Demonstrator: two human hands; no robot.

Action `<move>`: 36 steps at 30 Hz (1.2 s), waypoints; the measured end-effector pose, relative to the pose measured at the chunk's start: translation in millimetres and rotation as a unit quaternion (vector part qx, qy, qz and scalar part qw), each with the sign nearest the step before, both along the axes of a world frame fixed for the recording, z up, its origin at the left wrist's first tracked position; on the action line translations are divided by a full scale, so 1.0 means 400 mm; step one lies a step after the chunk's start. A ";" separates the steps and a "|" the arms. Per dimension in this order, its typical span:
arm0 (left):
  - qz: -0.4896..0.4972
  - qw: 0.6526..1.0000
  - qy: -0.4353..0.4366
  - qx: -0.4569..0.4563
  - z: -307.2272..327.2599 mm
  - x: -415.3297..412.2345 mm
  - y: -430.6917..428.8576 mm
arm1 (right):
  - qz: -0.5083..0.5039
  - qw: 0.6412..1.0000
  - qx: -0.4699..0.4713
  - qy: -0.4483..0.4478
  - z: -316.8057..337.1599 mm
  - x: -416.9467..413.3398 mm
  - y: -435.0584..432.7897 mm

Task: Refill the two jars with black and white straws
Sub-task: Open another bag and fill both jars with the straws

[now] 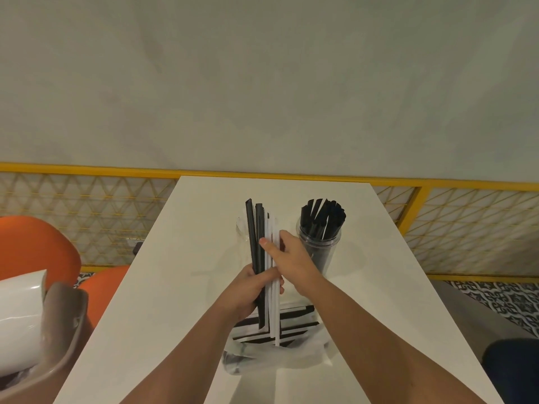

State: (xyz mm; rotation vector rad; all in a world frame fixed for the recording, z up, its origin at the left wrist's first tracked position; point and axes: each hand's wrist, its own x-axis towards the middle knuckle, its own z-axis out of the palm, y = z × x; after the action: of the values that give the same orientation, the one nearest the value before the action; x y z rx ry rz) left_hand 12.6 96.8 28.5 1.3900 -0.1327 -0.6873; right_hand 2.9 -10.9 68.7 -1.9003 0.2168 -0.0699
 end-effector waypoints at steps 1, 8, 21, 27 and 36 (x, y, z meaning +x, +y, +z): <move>0.005 1.000 0.001 -0.004 0.001 -0.002 0.000 | 0.004 1.000 0.002 0.007 0.001 0.003 0.001; 0.043 0.998 0.015 -0.031 0.008 -0.005 0.008 | -0.017 0.998 0.043 0.048 -0.003 0.015 -0.003; 0.168 0.982 0.059 -0.062 0.014 0.034 0.059 | -0.122 0.968 0.220 -0.025 0.071 0.109 -0.014; 0.190 0.978 0.055 -0.062 0.016 0.061 0.089 | -0.130 0.973 0.176 -0.077 0.130 0.205 -0.023; 0.159 0.984 0.043 -0.066 0.031 0.061 0.096 | -0.200 0.947 0.158 -0.195 0.126 0.277 -0.031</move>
State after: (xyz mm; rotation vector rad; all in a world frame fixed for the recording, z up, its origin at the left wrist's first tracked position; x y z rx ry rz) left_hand 37.1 135.1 40.8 1.2166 0.1081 -0.4620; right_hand 113.7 -23.4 119.2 -1.4628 0.3198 -0.6422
